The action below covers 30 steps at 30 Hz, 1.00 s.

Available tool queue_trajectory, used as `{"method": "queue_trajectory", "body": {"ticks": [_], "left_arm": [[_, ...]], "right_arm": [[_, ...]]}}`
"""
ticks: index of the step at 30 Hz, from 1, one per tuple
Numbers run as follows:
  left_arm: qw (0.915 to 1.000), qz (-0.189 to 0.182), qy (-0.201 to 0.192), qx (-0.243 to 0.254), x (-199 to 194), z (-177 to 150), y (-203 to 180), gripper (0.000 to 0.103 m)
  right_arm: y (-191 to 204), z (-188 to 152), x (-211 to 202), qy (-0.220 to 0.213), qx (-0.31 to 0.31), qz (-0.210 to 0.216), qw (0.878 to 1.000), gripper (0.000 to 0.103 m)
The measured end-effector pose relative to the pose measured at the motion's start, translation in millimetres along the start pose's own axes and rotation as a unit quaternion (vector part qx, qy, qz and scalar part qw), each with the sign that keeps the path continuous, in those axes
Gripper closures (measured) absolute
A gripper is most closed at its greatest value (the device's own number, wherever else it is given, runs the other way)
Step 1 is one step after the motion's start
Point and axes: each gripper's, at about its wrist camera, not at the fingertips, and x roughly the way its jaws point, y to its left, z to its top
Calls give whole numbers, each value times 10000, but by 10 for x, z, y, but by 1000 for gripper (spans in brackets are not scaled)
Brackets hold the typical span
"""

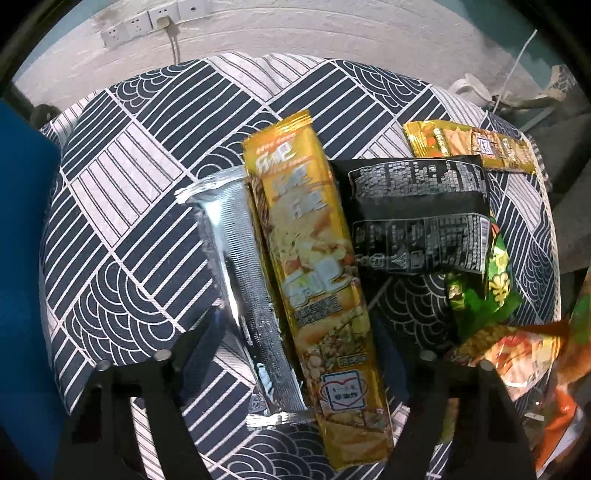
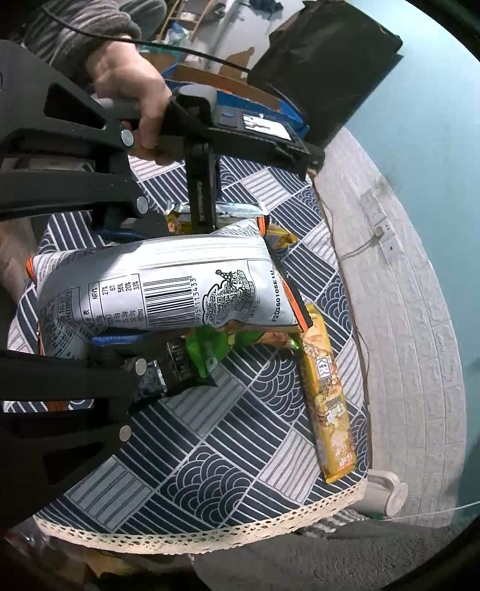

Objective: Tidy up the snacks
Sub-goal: 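Grasp the silver foil bar with the left gripper while the right holds the white bag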

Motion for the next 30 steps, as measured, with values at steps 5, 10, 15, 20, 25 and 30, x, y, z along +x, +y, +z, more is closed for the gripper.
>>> {"method": "queue_trajectory", "body": {"ticks": [5,10,15,20,25,30], "left_arm": [[9997,-167,18,179,-33,-87,206,42],[9986,-113,73,516,-81,-170,368,42],[9983,-228,80,533,-168,-235,534,34],[9987,-379,-230,253,-423,-206,726,25],[9984,-367,-387,190,-529,-164,781,25],[9990,51,-384,220,-518,-188,820,25]], "right_arm": [[11,-14,22,16,-28,14,10000,68],[55,-15,63,62,-72,6,10000,68],[127,-1,110,112,-149,7,9998,68],[193,8,150,151,-200,-2,9997,68],[231,3,168,166,-222,4,9996,68],[240,-17,184,190,-234,3,9995,68]]}}
